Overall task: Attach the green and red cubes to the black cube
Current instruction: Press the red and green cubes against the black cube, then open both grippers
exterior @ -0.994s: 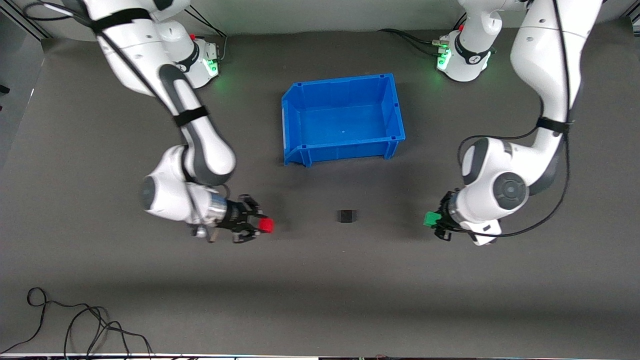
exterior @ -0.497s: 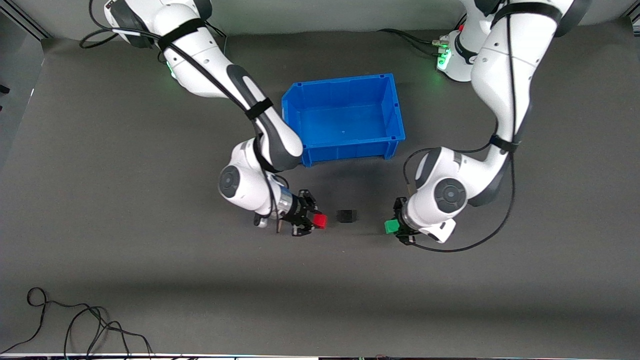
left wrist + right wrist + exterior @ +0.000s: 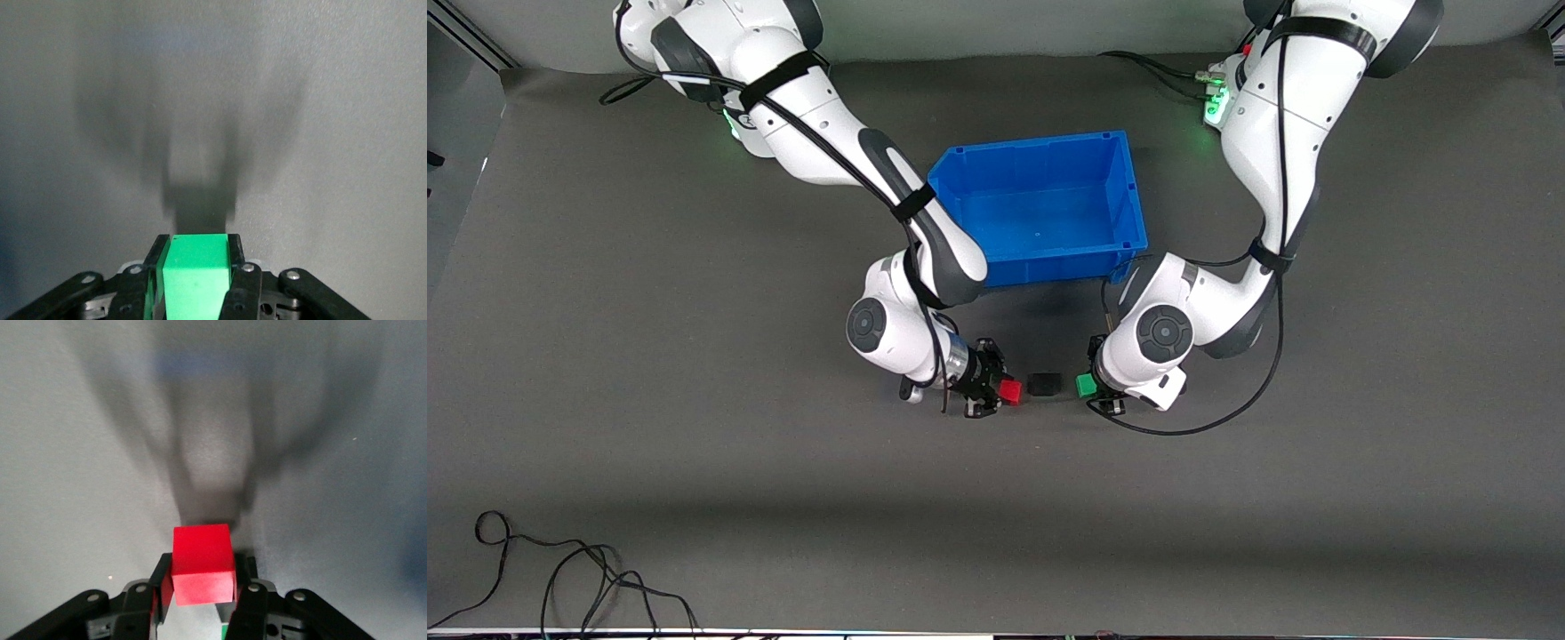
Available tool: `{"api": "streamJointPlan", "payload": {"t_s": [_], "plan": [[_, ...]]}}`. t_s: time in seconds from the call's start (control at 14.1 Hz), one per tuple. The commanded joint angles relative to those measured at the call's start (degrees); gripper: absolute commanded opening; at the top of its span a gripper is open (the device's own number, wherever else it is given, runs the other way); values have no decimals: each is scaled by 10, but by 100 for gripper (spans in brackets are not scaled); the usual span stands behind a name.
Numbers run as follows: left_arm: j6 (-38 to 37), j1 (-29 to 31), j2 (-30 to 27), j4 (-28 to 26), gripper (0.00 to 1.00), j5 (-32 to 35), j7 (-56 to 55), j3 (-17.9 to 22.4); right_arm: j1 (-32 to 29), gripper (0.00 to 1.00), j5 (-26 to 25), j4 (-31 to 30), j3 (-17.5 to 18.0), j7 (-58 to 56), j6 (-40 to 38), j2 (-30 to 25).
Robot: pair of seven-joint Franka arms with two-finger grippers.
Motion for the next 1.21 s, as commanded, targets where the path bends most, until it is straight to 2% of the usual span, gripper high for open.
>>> {"api": "streamJointPlan", "payload": {"t_s": [0.0,0.5,0.64,1.14], "plan": [[37,-25,8,3,0,4,-35,11,14,29,7,30,-8,12,8,21],[51,-35,15,3,0,4,-35,11,19,29,-9,30,-7,0,6,18],[52,-37,19,3,0,5,-34,11,25,33,-10,30,-8,-2,5,19],[51,-42,19,3,0,5,-34,11,29,33,-19,24,-7,-30,0,18]]}}
